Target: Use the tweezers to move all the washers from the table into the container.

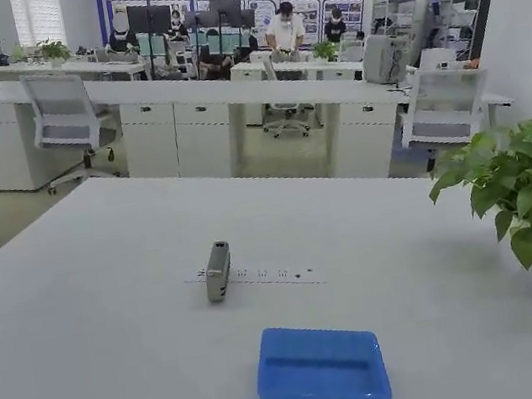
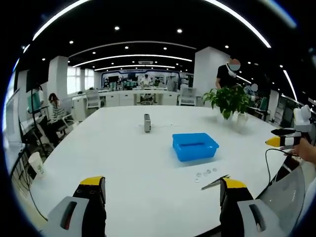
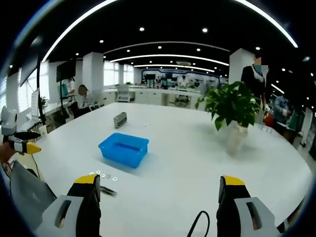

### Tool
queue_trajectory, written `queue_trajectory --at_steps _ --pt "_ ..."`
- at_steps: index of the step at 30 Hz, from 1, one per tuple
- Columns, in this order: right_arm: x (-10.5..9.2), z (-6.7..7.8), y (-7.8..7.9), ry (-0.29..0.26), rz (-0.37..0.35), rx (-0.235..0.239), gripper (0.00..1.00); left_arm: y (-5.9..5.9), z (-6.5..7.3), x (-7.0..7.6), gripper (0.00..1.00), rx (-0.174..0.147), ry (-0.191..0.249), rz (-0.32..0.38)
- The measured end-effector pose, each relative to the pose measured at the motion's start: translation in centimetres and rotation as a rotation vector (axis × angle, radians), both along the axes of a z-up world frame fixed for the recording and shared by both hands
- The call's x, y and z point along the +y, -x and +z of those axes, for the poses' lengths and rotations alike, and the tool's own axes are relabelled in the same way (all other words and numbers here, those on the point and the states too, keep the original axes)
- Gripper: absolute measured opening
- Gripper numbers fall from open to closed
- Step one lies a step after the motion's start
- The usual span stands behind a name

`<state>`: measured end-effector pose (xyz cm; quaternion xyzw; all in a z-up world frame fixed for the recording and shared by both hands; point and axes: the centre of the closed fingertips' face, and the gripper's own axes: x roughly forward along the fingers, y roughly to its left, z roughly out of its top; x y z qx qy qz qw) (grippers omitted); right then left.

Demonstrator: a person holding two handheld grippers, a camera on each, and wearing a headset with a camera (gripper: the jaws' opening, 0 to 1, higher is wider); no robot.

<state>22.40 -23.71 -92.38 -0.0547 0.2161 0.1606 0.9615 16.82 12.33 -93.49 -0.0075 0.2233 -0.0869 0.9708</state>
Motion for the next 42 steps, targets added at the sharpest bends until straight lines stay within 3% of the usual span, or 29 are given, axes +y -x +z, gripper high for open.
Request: queue_trajectory --at_steps 8,19,42 --pt "0.5 -0.1 -0.2 -0.018 0.004 0.015 0.99 -0.4 0.4 -0.4 0.99 -0.014 -0.001 -0.019" --pt "1.1 -0.5 -0.1 -0.003 0.032 0.047 0.99 -0.6 0.7 -0.9 0.99 -0.024 -0.009 -0.049" --pt "3.4 -1.7 -0.1 -0.001 0.106 0.106 0.99 -1.7 0.1 -2.2 0.92 0.019 -0.032 -0.139"
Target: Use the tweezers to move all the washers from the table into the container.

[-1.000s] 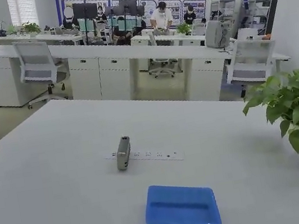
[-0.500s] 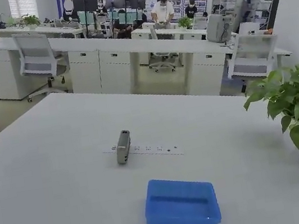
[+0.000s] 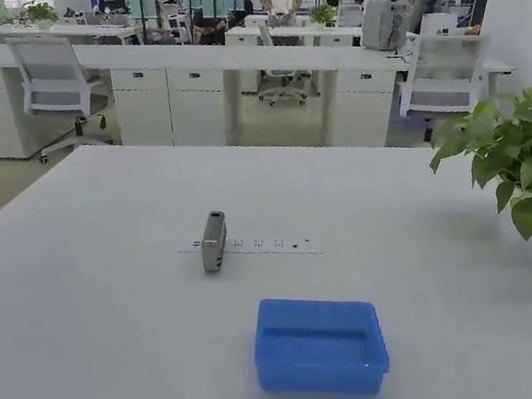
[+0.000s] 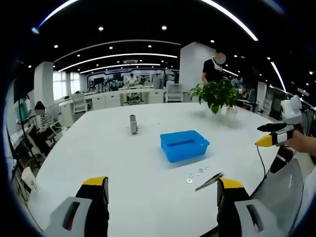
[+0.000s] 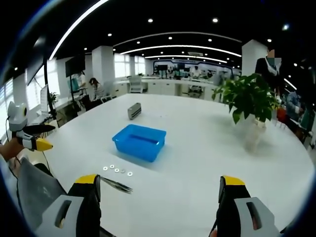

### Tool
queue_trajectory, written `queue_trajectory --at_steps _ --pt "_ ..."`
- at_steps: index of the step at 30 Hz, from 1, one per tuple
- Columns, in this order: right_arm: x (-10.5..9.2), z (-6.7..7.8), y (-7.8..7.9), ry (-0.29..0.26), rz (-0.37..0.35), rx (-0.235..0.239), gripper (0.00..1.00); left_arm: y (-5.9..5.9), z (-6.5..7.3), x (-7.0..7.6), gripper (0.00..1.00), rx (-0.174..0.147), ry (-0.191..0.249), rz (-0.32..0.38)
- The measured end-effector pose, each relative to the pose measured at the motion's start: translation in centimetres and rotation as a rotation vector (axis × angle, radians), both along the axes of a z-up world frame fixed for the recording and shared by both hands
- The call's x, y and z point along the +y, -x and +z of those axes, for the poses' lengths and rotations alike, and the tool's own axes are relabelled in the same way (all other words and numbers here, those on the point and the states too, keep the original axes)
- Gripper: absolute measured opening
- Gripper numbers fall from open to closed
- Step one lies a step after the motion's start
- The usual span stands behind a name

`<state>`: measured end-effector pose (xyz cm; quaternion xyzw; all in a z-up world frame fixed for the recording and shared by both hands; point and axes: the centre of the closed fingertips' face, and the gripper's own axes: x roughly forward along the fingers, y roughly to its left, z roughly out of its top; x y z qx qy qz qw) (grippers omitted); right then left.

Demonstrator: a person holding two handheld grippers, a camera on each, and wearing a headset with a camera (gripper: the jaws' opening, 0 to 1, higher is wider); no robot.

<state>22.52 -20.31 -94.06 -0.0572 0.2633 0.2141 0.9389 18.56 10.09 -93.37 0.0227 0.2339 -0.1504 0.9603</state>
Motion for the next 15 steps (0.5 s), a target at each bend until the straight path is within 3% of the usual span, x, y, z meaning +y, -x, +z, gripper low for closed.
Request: queue_trajectory --at_steps 8,10,13,15 --pt "0.6 -1.1 -0.2 0.007 0.013 0.035 0.99 -0.6 -0.6 -0.4 0.89 0.014 -0.049 -0.038" --pt "0.8 -1.4 -0.3 0.012 0.018 0.044 0.99 -0.7 -0.9 -0.8 0.84 0.028 -0.056 -0.075" --pt "1.1 -2.1 -0.3 0.026 0.035 0.07 0.98 -0.8 -0.9 -2.2 0.69 0.013 -0.065 -0.18" --pt "1.4 -2.4 -0.3 0.029 0.048 0.079 0.98 -0.6 -1.4 -3.2 0.61 0.047 -0.067 -0.261"
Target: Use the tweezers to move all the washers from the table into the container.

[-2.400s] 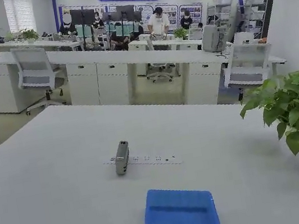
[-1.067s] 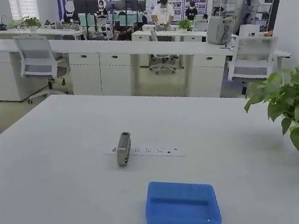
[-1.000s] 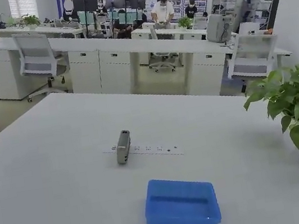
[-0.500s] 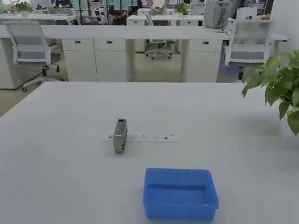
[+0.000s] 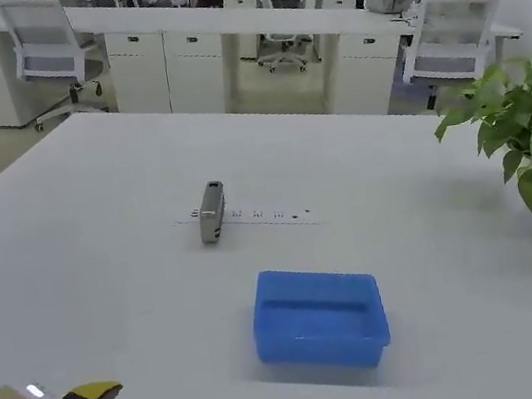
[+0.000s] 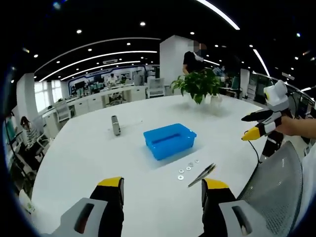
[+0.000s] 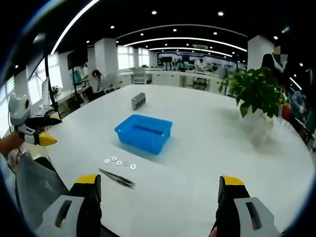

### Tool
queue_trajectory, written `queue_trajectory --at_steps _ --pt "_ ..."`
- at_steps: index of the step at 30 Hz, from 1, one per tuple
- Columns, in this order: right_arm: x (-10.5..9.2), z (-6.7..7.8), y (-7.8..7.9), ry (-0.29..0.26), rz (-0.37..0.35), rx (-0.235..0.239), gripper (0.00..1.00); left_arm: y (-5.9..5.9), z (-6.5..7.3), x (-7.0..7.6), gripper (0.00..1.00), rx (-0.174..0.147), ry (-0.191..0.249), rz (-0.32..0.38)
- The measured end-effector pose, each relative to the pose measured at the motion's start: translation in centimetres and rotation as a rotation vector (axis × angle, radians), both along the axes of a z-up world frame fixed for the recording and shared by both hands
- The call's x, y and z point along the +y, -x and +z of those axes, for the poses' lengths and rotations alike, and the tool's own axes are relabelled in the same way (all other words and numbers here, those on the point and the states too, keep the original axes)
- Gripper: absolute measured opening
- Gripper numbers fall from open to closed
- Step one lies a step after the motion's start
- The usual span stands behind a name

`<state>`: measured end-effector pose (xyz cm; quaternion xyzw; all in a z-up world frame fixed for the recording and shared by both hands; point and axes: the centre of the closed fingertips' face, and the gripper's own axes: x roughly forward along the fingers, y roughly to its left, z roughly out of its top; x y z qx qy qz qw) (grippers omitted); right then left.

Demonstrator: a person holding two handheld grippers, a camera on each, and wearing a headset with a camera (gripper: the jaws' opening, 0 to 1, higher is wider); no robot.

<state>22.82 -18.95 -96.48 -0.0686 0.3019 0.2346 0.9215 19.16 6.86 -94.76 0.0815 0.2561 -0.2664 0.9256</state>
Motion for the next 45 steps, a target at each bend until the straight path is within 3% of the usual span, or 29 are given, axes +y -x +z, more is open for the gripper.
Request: queue_trajectory --at_steps 2,5,8,12,15,17,23,36,39,41,42,45 --pt "0.3 -0.3 0.1 -0.001 0.01 0.016 0.98 0.0 -0.5 -0.9 0.53 0.034 -0.019 -0.081" --pt "0.7 -0.9 0.2 0.018 0.034 0.038 0.98 -0.2 -0.9 -2.1 0.41 0.061 -0.043 -0.175" --pt "1.2 -1.3 0.5 0.027 0.049 0.052 0.98 -0.5 -1.6 -3.4 0.37 0.104 -0.048 -0.257" --pt "1.4 -2.0 1.0 0.029 0.064 0.081 0.98 -1.1 -3.0 -5.2 0.3 0.126 -0.104 -0.375" --pt "1.5 -2.3 1.3 0.033 0.075 0.094 0.98 -1.1 -4.4 -6.4 0.26 0.171 -0.115 -0.44" --pt "1.4 -2.4 1.5 0.036 0.078 0.103 0.98 -1.3 -5.3 -7.1 0.24 0.179 -0.123 -0.477" --pt "1.5 -2.8 2.0 0.034 0.084 0.122 0.97 -2.0 -8.2 -7.9 0.14 0.21 -0.186 -0.535" --pt "2.0 -3.1 3.1 0.044 0.095 0.144 0.97 -2.8 -12.9 -8.6 0.09 0.285 -0.24 -0.611" --pt "2.3 -2.9 3.2 0.044 0.104 0.141 0.96 -2.8 -13.4 -8.7 0.06 0.278 -0.25 -0.626" --pt "2.7 -2.8 3.4 0.042 0.113 0.142 0.96 -2.8 -13.2 -8.9 0.03 0.244 -0.25 -0.649" --pt "2.9 -2.8 3.4 0.042 0.118 0.141 0.96 -2.6 -13.3 -8.9 0.02 0.249 -0.251 -0.655" --pt "3.7 -2.9 3.8 0.047 0.143 0.143 0.96 -2.4 -13.2 -9.3 0.0 0.22 -0.248 -0.683"
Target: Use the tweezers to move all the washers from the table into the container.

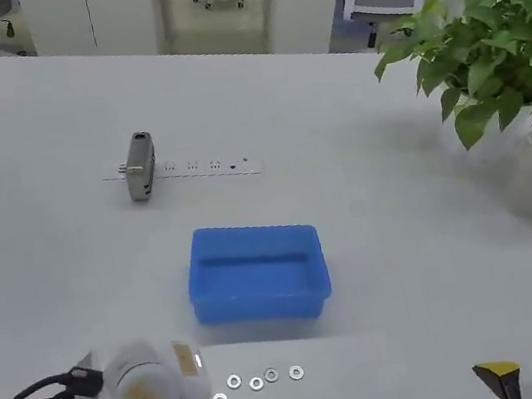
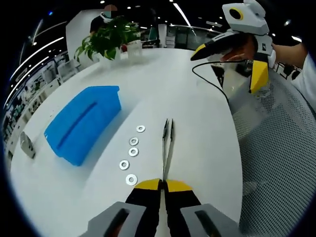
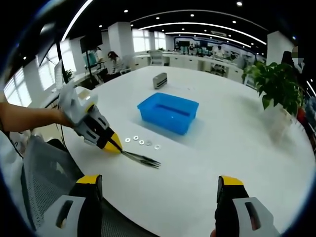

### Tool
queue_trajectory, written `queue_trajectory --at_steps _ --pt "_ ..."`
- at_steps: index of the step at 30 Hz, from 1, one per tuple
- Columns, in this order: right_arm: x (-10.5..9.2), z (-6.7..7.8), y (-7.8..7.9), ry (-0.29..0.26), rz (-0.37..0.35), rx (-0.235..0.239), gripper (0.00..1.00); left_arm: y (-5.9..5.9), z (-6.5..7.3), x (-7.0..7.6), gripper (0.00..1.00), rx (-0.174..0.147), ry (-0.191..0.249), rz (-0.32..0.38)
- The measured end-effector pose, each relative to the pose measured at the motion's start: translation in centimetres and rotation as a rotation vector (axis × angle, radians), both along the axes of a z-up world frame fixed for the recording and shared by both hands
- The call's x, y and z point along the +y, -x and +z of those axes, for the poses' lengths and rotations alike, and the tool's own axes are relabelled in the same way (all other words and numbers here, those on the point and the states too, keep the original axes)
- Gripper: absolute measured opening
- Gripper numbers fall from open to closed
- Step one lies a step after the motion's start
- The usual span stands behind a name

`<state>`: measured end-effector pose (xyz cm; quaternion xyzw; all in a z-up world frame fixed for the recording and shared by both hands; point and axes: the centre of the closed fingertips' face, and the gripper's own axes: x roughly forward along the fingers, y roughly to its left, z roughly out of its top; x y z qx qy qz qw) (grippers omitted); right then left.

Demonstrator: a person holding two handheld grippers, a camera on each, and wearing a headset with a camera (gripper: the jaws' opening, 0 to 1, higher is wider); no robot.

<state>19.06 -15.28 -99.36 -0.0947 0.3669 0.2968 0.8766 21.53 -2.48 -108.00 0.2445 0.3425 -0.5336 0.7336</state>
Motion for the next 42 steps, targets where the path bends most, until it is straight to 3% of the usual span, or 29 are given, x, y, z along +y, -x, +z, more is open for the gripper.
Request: queue_trajectory --at_steps 6,11,14,24,30,35,38,42 --pt "1.8 0.4 0.4 -0.003 0.062 -0.004 0.93 0.4 0.2 -0.1 0.0 -0.036 -0.022 -0.019" --pt "3.0 0.7 0.6 0.006 0.126 -0.005 0.89 0.5 1.9 0.0 0.0 -0.088 -0.011 -0.009" --pt "3.4 0.8 0.7 0.004 0.142 -0.005 0.88 0.9 3.1 0.0 0.0 -0.093 0.003 0.009" --pt "5.1 0.6 1.3 0.006 0.219 0.002 0.84 2.3 7.1 -0.2 0.0 -0.134 0.073 0.049" --pt "6.8 0.4 2.2 -0.023 0.277 0.012 0.81 2.8 9.5 -0.6 0.0 -0.148 0.149 0.094" --pt "8.4 0.1 2.9 -0.054 0.334 0.041 0.74 3.0 10.9 -0.5 0.0 -0.174 0.175 0.114" --pt "9.6 0.2 3.5 -0.093 0.388 0.073 0.64 3.2 12.0 -0.4 0.0 -0.184 0.186 0.1" --pt "11.5 1.7 3.3 -0.1 0.5 0.024 0.44 4.3 13.7 0.0 0.0 -0.205 0.148 -0.031"
